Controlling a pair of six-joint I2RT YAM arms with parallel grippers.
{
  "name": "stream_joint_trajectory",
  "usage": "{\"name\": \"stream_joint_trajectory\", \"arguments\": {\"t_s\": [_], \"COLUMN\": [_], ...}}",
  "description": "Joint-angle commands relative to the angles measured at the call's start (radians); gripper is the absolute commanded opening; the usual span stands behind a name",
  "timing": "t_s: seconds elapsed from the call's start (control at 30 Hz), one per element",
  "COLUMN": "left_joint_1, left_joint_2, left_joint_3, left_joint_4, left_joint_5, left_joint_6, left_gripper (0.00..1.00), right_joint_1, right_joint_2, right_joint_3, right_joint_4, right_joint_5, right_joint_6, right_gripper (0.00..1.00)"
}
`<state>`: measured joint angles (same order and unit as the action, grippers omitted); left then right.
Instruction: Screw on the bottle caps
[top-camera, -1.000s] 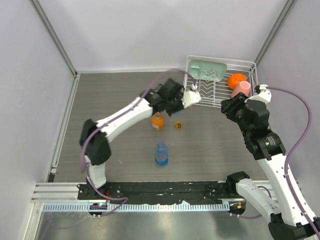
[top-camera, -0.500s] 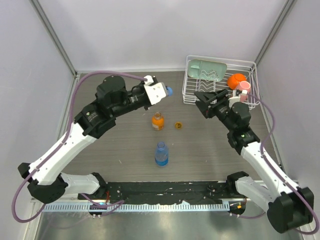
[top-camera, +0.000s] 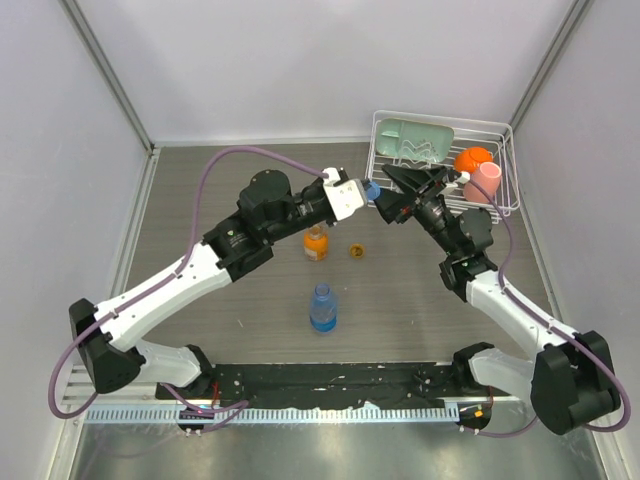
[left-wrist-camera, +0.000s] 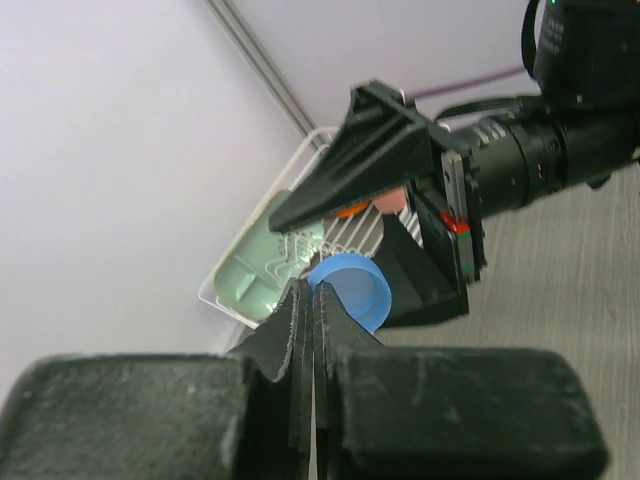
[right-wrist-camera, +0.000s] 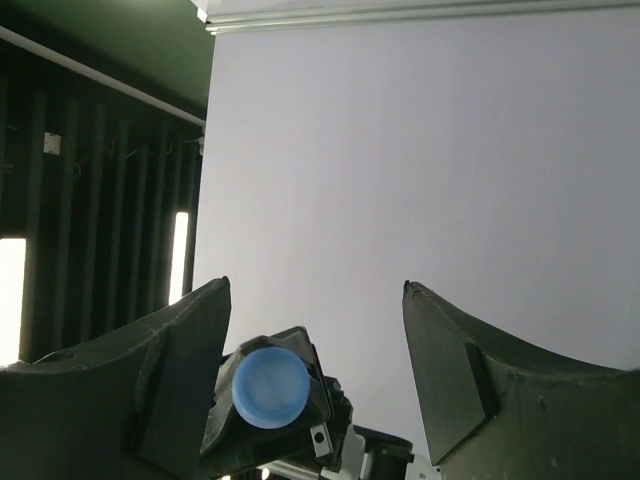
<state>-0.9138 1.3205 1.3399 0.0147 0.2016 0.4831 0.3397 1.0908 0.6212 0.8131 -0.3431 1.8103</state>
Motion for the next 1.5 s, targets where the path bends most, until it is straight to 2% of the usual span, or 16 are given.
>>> {"name": "stream_joint_trajectory", "arguments": {"t_s": [0.0,0.63,1.03,1.47], "left_joint_1": [-0.010,-0.028,-0.048,-0.050], "left_joint_2": [0.008,0.042,0.045,0.040], "left_joint_3": [0.024,-0.045,-0.064,-0.108], "left_joint_4": [0.151,0.229,0.235,0.277], "left_joint_5": [-0.013,-0.074,-0.102,-0.125], "left_joint_6": [0.018,0.040,0.045,0.072], "left_gripper": [0.00,0.00,0.00,0.00], "right_joint_1": [0.021,0.055,0.056,0.058], "right_joint_2": [0.015,-0.009,-0.042,-0.048], "right_joint_3": [0.014,0.018,0.034,0.028], "right_joint_4": [0.135,0.167,0.116,0.124], "right_joint_5": [-0.039,-0.007,0.009,0.013], "right_joint_6": [0.073,0.035,-0.032,-0.028], "right_gripper": [0.75,0.71,0.60,0.42]}}
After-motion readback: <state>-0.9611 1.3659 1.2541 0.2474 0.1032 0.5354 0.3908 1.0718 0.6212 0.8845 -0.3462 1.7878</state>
